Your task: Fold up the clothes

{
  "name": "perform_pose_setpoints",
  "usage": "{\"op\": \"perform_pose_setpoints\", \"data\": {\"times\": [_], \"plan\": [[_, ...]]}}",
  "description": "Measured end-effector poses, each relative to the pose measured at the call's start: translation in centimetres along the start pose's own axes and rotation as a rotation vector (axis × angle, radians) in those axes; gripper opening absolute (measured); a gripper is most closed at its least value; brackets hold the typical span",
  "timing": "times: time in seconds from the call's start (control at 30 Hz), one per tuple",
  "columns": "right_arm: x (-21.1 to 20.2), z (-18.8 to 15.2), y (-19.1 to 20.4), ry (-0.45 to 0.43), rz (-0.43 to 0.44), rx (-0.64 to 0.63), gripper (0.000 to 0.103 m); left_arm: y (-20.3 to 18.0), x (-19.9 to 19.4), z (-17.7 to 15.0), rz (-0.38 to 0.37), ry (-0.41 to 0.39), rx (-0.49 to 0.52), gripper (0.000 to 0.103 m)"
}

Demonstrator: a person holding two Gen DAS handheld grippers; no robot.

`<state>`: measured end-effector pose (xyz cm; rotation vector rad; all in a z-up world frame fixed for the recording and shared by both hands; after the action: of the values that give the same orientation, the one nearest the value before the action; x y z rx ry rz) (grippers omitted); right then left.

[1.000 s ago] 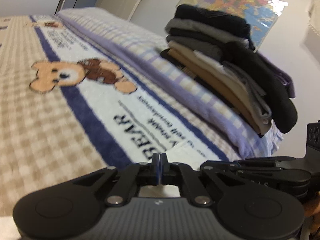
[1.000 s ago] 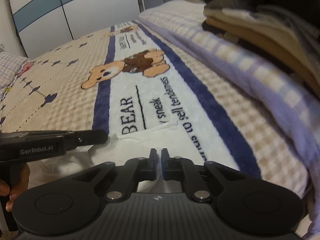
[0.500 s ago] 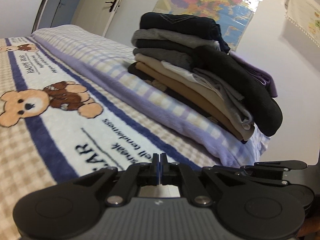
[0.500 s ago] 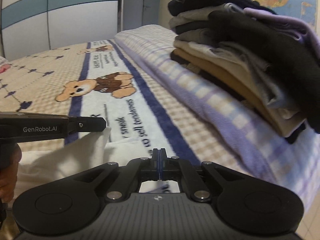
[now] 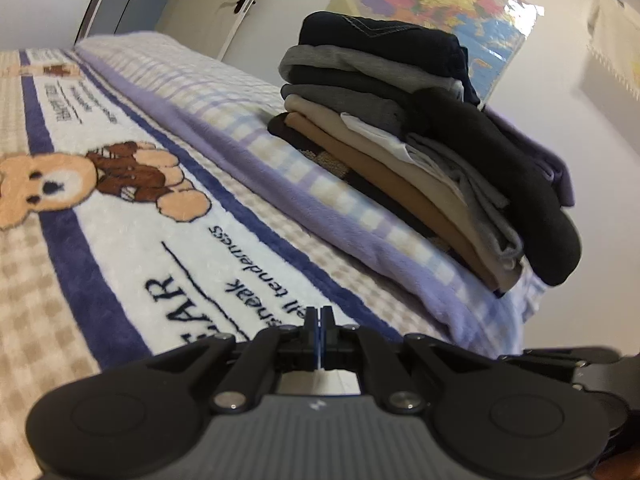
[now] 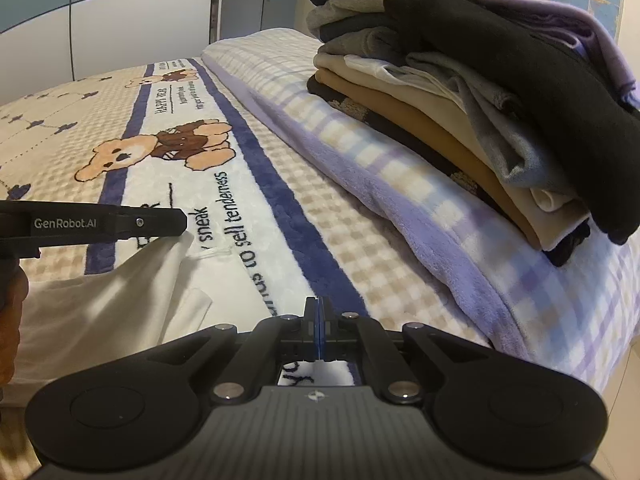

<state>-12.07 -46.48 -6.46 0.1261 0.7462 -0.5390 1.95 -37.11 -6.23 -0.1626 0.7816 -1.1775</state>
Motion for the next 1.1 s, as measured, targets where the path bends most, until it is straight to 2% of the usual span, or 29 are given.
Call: {"op": "perform_pose_setpoints", "data": {"times": [0.1, 0.2, 0.37, 0.43, 0.5, 0.73, 0.77, 0.8, 0.83, 1.0, 1.1], "plan": [[0.1, 0.2, -0.2, 0.007, 0.080, 0.071, 0.005, 0.7, -0.5, 0.1, -0.006, -0.007, -0.033, 0.001], [0.1, 0.4, -0.1, 0.020, 0.199, 0.144, 0.006, 1.7, -1.2, -0.2, 0.015, -0.004, -0.056, 0.001], [0.6, 0.4, 2.0, 0.053, 0.298, 0.144, 0.010, 2.6, -2.4, -1.5, 0.059, 0.024, -0.067, 0.001], [0.7, 0.4, 3.1, 0.054, 0.311, 0.112, 0.024, 2.9, -2.7, -2.1, 0.075, 0.032, -0.065, 0.001], [0.9, 0.5, 4.1, 0.059, 0.312, 0.081, 0.029, 3.2, -3.0, -2.6, 0.086, 0.037, -0.065, 0.001], [2.9, 0.3, 6.2, 0.096, 0.257, -0.008, 0.028, 4.3, -3.5, -3.3, 0.104, 0.034, -0.087, 0.001], [2.9, 0.3, 6.4, 0.089, 0.252, -0.016, 0.025, 4.4, -3.5, -3.3, 0.107, 0.029, -0.092, 0.000], [2.8, 0.3, 6.4, 0.077, 0.252, -0.022, 0.012, 4.5, -3.6, -3.3, 0.110, 0.023, -0.096, 0.000], [2.6, 0.3, 6.4, 0.066, 0.252, -0.027, 0.004, 4.5, -3.7, -3.2, 0.114, 0.014, -0.098, 0.000], [0.6, 0.3, 5.5, -0.006, 0.210, -0.017, 0.003, 3.9, -3.7, -1.8, 0.093, -0.028, -0.080, 0.000], [-0.6, 0.5, 4.4, -0.053, 0.150, 0.001, 0.003, 2.7, -2.9, -0.9, 0.070, -0.034, -0.034, 0.000]]}}
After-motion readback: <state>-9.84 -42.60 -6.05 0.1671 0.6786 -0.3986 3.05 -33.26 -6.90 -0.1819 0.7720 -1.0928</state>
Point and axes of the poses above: each gripper's, at about its wrist camera, not at the fingertips, and x roughly the way its jaws point, y to its left, z to its top, the point moved 7 cm from there along x, roughly the way its jaws point, and after that the axes turned 3 degrees about y, right-handed, at the moved point
